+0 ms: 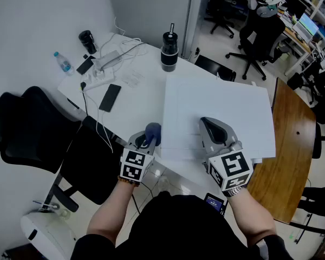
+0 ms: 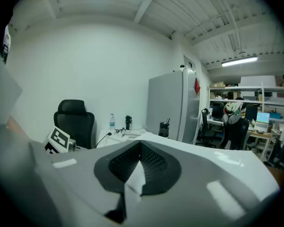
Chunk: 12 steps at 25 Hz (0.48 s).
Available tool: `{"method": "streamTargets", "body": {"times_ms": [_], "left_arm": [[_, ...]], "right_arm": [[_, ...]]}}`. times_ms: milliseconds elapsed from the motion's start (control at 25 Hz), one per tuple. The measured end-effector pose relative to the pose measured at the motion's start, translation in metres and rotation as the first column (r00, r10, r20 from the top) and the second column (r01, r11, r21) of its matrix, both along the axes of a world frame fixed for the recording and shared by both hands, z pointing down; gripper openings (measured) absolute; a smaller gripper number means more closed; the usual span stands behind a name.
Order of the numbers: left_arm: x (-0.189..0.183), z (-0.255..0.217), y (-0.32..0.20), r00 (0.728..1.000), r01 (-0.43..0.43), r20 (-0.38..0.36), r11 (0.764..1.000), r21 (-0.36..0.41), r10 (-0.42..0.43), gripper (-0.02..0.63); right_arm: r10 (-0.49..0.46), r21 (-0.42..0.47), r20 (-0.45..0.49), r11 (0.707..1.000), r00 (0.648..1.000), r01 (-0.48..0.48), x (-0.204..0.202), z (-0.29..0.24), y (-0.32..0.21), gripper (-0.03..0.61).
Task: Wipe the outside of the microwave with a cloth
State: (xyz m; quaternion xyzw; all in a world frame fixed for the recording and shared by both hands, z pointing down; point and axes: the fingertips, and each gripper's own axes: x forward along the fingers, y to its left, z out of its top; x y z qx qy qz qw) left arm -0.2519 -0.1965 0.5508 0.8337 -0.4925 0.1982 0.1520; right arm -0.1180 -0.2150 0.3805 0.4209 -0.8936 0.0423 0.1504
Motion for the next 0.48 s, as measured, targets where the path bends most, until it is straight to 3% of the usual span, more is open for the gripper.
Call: {"method": "streamTargets", "body": {"times_ms": [480], "left_arm": [[-0.009, 0.011, -0.071, 1.0, -0.019, 0.013, 1.0, -0.011, 0.019, 0.06]], "right_arm": [[0.093, 0.006, -0.016, 0.996, 0.996, -0.093, 0.017, 0.002, -0.035, 0.002]]}}
